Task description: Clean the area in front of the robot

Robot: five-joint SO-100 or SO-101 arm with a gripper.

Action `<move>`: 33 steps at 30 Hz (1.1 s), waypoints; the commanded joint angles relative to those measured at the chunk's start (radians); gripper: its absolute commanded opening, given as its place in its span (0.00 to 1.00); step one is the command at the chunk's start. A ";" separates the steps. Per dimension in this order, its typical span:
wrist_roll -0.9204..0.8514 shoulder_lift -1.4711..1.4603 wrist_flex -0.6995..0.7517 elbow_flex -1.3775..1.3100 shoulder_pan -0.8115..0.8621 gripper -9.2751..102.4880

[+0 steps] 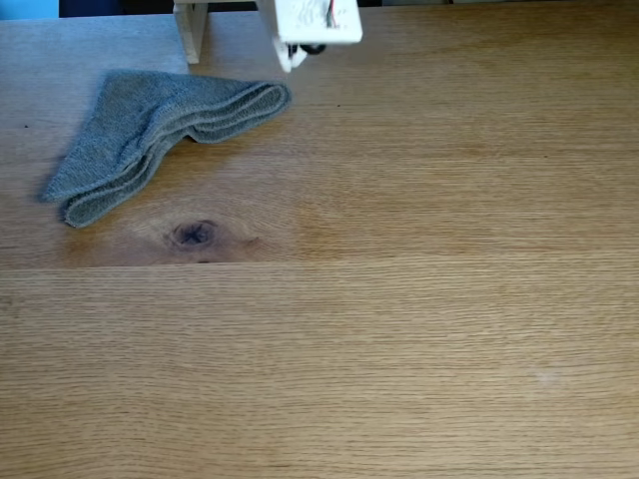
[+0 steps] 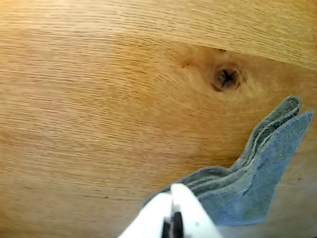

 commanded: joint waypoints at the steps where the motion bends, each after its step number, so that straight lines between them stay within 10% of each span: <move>1: 0.031 0.236 -0.064 0.127 0.009 0.08; 18: -0.061 1.325 -0.439 1.393 0.097 0.08; 33: -0.025 1.618 -0.160 1.683 0.020 0.08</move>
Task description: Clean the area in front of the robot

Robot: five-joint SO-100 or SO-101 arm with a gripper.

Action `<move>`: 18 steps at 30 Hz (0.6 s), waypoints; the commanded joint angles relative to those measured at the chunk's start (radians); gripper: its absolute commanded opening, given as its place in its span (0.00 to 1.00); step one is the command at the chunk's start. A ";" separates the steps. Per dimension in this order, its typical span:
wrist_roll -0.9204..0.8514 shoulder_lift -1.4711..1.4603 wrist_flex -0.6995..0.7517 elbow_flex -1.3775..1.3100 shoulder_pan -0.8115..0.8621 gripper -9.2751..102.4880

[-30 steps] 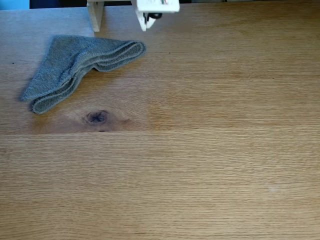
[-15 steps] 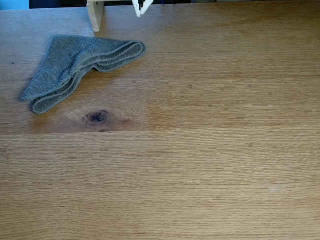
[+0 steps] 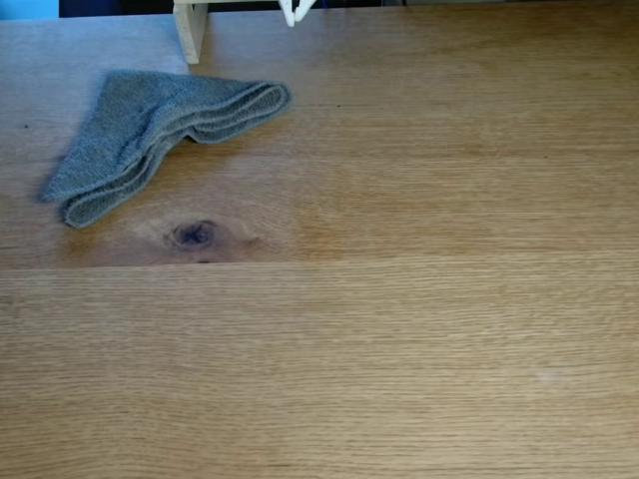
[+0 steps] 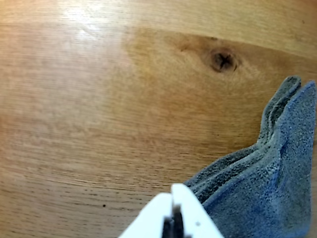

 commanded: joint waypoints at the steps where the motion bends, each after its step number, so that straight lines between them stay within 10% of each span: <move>1: -0.002 0.023 0.091 0.120 -0.017 0.08; 18: 0.006 0.023 0.107 0.121 -0.017 0.15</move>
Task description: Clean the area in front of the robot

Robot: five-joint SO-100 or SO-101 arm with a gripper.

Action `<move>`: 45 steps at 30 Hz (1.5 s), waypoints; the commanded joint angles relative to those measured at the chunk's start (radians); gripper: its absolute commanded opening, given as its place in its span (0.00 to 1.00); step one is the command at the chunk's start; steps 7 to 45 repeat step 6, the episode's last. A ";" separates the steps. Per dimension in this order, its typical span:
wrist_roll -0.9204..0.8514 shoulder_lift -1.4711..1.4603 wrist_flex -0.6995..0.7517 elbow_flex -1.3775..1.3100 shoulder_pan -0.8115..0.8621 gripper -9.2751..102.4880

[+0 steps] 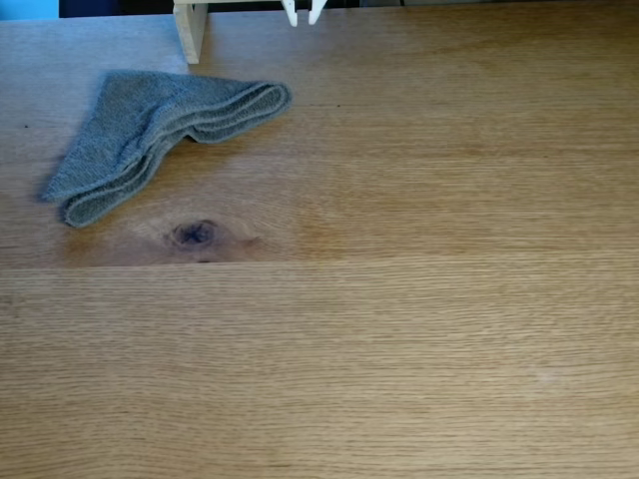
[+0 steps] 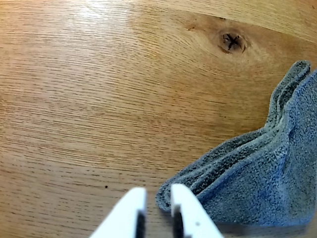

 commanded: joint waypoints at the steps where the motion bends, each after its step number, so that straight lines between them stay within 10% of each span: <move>1: 0.006 0.005 0.000 0.121 -0.006 0.15; 45: 0.006 0.005 0.000 0.121 -0.006 0.14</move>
